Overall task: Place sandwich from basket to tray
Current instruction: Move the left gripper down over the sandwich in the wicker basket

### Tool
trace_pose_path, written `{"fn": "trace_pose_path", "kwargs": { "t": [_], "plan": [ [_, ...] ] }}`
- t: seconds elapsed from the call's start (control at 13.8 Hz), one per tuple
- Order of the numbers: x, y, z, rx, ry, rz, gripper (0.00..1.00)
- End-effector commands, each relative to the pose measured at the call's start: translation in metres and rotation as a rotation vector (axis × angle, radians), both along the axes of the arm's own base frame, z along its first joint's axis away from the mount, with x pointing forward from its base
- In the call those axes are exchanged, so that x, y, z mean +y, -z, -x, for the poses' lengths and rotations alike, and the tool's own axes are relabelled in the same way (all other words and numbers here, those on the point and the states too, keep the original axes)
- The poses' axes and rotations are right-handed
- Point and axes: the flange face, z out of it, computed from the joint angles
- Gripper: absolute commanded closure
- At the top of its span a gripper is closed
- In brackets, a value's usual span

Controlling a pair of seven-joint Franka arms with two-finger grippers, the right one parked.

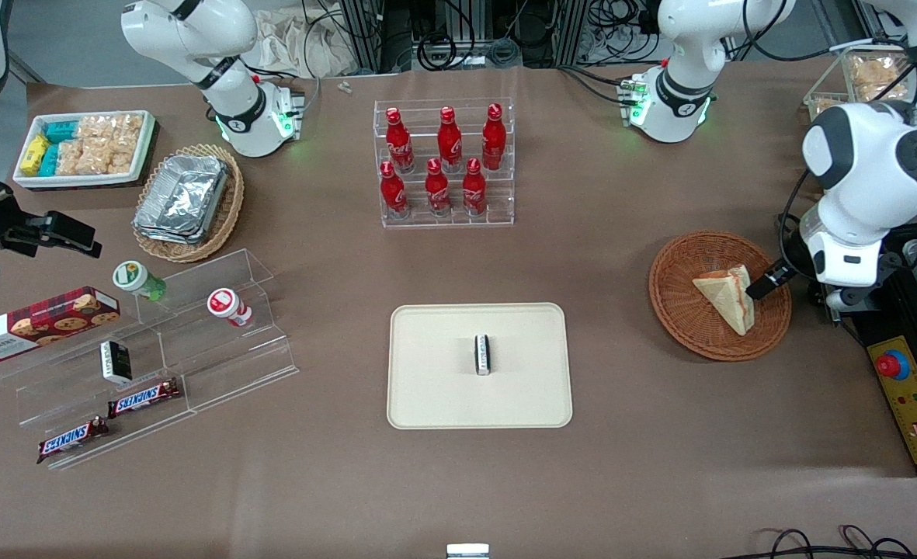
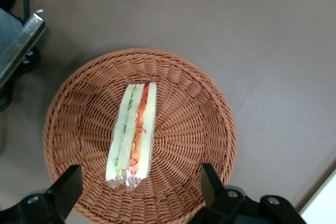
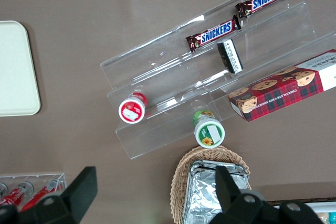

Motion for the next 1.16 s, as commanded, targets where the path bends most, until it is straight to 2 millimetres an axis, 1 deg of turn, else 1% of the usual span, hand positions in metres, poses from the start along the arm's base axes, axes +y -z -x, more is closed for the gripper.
{"fn": "trace_pose_path", "kwargs": {
  "t": [0.0,0.15,0.44,0.58,0.8,0.87,0.95,1.02,1.09],
  "plan": [
    [-0.001,0.031,0.008,0.0,-0.037,-0.003,0.0],
    [-0.003,0.057,0.011,-0.002,-0.084,0.006,0.0],
    [-0.001,0.086,0.02,-0.013,-0.096,0.012,0.0],
    [0.0,0.107,0.027,-0.037,-0.097,0.017,0.0],
    [0.001,0.125,0.031,-0.034,-0.102,0.021,0.0],
    [0.0,0.127,0.031,-0.029,-0.101,0.022,0.0],
    [0.002,0.128,0.031,-0.028,-0.107,0.023,0.17],
    [0.006,0.127,0.03,-0.031,-0.113,0.023,0.71],
    [0.009,0.126,0.03,-0.032,-0.115,0.022,1.0]
  ]
}}
